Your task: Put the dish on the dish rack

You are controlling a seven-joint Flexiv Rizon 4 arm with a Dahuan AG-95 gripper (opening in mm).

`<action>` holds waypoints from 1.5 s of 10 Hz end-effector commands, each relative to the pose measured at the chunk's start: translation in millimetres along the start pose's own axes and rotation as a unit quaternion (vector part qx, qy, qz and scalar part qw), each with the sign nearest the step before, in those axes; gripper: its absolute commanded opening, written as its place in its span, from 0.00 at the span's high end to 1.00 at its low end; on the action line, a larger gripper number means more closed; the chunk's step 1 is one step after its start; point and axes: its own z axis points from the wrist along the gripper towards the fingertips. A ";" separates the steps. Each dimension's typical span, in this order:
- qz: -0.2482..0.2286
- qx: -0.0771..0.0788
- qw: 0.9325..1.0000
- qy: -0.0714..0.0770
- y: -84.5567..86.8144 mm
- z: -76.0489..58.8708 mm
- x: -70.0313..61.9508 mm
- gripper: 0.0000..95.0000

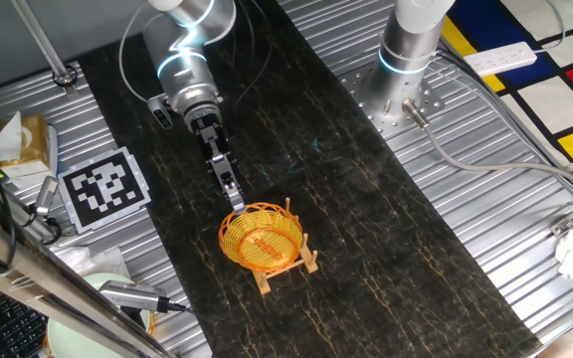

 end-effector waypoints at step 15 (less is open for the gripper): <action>0.063 -0.005 0.998 -0.018 14.8 3.1 -2.6 1.00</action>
